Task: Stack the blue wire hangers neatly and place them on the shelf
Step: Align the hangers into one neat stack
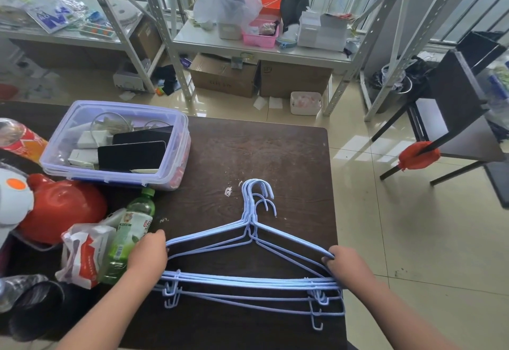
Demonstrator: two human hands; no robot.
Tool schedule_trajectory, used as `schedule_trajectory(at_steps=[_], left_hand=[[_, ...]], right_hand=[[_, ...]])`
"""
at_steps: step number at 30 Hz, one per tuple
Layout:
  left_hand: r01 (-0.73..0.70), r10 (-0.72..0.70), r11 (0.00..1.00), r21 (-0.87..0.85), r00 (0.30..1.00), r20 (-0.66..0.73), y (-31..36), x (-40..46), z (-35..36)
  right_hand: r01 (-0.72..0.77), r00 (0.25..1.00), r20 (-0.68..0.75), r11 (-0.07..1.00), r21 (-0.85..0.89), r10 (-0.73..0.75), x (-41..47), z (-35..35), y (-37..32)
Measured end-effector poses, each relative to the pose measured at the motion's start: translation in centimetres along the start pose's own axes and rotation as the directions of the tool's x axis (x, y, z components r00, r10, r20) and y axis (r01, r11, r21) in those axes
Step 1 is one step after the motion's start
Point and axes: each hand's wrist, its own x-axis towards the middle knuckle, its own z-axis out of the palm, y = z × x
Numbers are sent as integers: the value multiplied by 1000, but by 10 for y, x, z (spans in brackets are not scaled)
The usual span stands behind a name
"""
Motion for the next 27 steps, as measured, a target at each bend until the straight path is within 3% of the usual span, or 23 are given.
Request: schedule_trajectory(at_steps=[4,7,15,27], left_hand=[[52,-62,992,112,994,89,0,-2,0],[52,-67,989,138,992,105,-2,-2,1],[49,-50,999,17,995,87,-10,0,-8],[28,-26,987,-159,999,20,-19,-35,8]], right_hand=[[-75,996,56,996,46,72,-4,-4,6],[-43,997,73,996,77,37,-8,0,9],[24,978,-204,998,-66,-37,-25,-1,6],[16,975,-220,1000,-2,-16,-60,6,24]])
